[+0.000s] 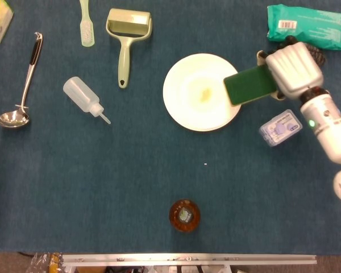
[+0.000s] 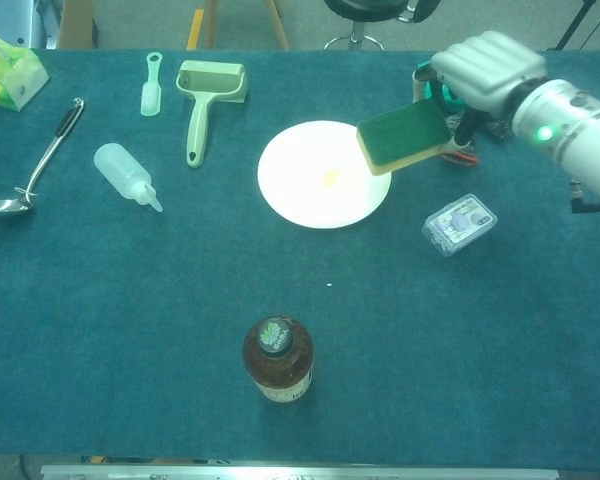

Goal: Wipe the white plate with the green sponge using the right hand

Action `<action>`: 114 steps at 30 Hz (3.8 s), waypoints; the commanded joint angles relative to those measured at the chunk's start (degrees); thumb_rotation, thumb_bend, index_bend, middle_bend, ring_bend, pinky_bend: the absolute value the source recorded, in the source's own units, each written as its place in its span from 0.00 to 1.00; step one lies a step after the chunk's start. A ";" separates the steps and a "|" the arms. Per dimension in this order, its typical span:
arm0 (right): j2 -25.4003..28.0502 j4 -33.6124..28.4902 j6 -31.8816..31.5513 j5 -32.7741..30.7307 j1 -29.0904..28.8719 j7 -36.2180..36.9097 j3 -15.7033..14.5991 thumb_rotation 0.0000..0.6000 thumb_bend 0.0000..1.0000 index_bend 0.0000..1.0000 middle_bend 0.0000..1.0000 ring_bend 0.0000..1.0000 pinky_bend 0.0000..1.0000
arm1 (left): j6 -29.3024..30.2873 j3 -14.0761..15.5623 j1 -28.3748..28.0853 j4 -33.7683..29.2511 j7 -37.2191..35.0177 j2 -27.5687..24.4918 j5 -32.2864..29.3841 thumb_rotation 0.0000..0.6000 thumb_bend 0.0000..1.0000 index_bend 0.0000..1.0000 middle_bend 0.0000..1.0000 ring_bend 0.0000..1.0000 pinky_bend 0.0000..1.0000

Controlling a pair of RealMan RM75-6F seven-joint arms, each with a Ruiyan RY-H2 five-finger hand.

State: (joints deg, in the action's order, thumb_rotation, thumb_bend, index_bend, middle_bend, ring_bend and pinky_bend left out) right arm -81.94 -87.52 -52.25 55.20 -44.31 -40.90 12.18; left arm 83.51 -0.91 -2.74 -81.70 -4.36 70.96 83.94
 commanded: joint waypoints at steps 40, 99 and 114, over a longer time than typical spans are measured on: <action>-14.84 20.64 5.40 -13.48 -13.61 -5.19 -1.83 1.00 0.09 0.42 0.55 0.45 0.25 | -0.70 0.49 1.24 6.58 -8.19 3.06 -0.05 1.00 0.20 0.39 0.40 0.31 0.46; -13.47 16.86 1.43 -20.42 -16.83 -12.24 -5.07 1.00 0.10 0.42 0.55 0.45 0.25 | -0.89 0.20 1.47 7.55 -10.06 3.59 -0.16 1.00 0.20 0.39 0.40 0.31 0.46; -9.72 11.96 -1.79 -20.91 -15.76 -12.98 -5.12 1.00 0.10 0.42 0.55 0.45 0.25 | -1.09 0.23 1.17 7.51 -9.63 4.01 0.21 1.00 0.20 0.39 0.41 0.31 0.46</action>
State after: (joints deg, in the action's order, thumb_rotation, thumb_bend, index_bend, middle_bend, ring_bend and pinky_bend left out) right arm -91.61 -75.50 -54.11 34.18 -60.04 -53.98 6.99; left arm 82.42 -0.68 -1.57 -74.20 -13.99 74.98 84.14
